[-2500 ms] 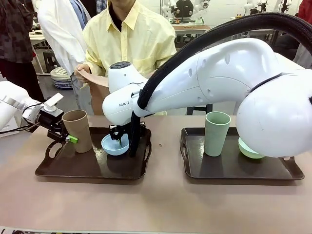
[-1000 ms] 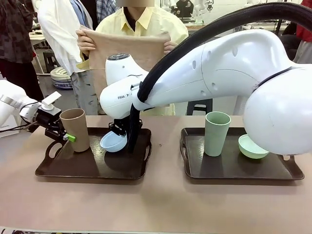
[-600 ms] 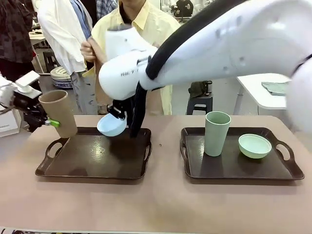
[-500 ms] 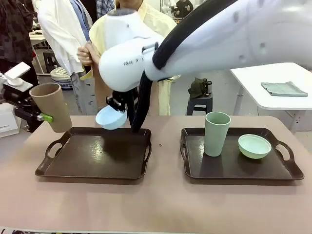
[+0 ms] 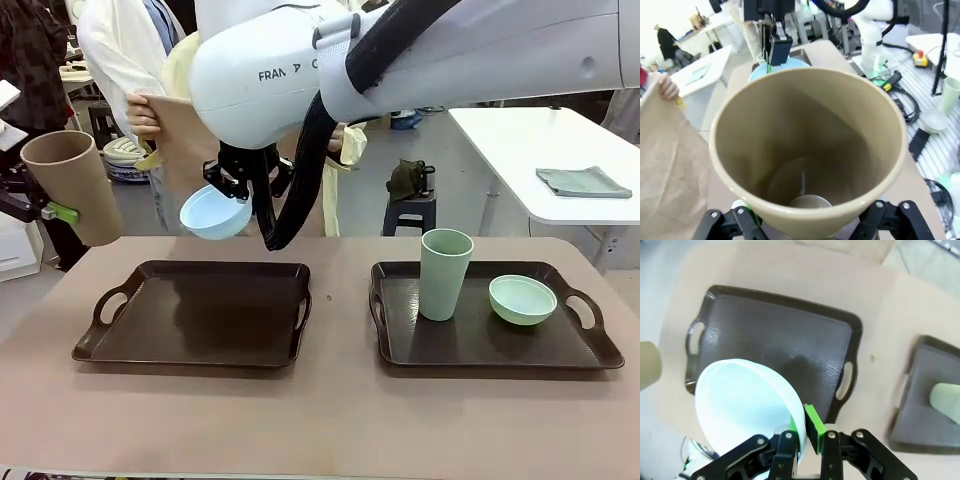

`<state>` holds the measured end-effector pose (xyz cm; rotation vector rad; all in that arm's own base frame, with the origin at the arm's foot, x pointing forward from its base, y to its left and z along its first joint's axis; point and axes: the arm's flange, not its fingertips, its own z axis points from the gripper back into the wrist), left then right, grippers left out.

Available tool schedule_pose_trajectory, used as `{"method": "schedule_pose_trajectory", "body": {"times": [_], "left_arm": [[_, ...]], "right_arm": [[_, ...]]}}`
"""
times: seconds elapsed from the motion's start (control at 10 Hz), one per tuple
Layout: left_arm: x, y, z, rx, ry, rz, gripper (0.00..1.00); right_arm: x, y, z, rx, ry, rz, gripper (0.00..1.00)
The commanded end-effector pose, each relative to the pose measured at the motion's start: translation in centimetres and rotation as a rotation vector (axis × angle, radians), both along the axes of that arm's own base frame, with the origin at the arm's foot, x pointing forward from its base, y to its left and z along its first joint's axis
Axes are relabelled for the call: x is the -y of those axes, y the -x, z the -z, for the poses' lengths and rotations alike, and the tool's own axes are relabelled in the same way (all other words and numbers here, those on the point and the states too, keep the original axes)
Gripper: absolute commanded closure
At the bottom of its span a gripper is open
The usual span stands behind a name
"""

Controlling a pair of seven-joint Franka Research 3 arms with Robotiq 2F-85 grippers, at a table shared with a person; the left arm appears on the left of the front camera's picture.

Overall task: Set up a tray with a mat and arrange the tableware.
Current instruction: Pick up the Picnic Bowl and Reusable plastic cup from the Handle tray in front of the human's position and hold them in the air, then place the Picnic Bowl and Reusable plastic cup back onto the Handle tray in front of the human's position.

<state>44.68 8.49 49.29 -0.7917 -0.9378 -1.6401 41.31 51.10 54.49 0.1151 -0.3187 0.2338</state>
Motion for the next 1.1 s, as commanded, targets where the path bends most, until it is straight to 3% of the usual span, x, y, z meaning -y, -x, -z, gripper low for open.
{"method": "schedule_pose_trajectory", "body": {"times": [0.0,1.0], "left_arm": [[0.37,-0.27,0.3,-0.003,0.0,0.011,0.32],[0.37,-0.27,0.3,-0.003,0.0,0.011,0.32]], "right_arm": [[-0.06,-0.31,0.3,0.004,0.005,0.005,1.0],[-0.06,-0.31,0.3,0.004,0.005,0.005,1.0]]}}
